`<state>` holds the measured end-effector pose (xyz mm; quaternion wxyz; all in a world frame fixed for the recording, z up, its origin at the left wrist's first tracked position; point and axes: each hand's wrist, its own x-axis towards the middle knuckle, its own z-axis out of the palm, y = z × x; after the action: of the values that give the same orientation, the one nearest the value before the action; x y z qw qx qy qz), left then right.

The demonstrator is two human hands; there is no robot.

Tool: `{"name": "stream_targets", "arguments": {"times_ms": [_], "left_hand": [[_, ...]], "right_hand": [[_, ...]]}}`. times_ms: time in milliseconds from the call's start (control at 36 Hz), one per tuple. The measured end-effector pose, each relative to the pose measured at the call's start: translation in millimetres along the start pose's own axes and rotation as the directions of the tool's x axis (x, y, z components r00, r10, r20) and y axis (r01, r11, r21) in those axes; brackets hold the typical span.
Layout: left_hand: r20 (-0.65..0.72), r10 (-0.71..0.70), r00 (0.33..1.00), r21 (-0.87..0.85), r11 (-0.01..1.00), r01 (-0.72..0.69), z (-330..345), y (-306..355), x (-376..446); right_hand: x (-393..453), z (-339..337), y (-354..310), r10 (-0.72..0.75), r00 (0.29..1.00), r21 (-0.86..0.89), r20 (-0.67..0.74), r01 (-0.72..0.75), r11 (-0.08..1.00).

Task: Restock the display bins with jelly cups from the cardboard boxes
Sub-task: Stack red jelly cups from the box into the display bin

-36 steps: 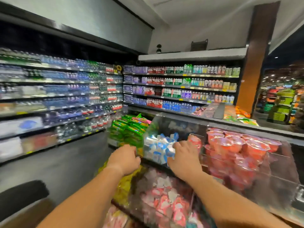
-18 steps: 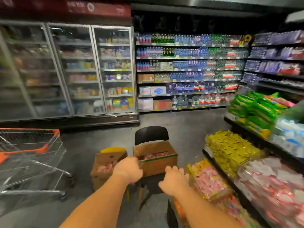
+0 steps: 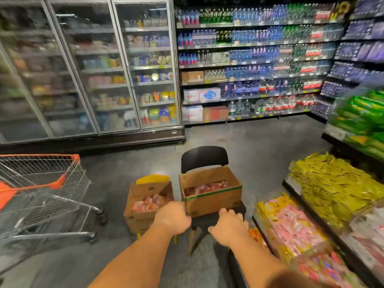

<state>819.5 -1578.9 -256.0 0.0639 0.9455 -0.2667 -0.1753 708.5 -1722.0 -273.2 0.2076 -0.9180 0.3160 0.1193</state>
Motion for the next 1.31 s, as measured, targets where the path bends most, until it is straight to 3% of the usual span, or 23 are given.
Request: {"name": "stream_targets", "arguments": {"times_ms": [278, 417, 556, 889, 1139, 1306], "left_hand": [[0.075, -0.057, 0.996, -0.111, 0.992, 0.065, 8, 27, 168], [0.123, -0.108, 0.986, -0.146, 0.981, 0.126, 13, 14, 251], [0.185, -0.114, 0.976, -0.154, 0.978, 0.144, 34, -5, 342], [0.412, -0.108, 0.905, -0.133, 0.975, 0.177, 114, -23, 534], [0.482, -0.145, 0.864, 0.092, 0.989, 0.115, 202, -44, 614], [0.54, -0.066, 0.839, 0.255, 0.963, -0.088, 274, -71, 657]], "right_hand": [[169, -29, 21, 0.046, 0.999, -0.023, 0.028, -0.045, 0.999], [257, -39, 13, 0.062, 0.991, -0.035, 0.117, -0.058, 0.998], [337, -22, 3, 0.064, 0.988, -0.038, 0.142, -0.059, 0.998], [519, 37, 14, 0.258, 0.942, 0.012, 0.212, -0.267, 0.964], [641, 99, 54, 0.267, 0.919, -0.108, 0.29, -0.245, 0.963], [703, 132, 83, 0.31, 0.848, -0.29, 0.431, -0.195, 0.937]]}}
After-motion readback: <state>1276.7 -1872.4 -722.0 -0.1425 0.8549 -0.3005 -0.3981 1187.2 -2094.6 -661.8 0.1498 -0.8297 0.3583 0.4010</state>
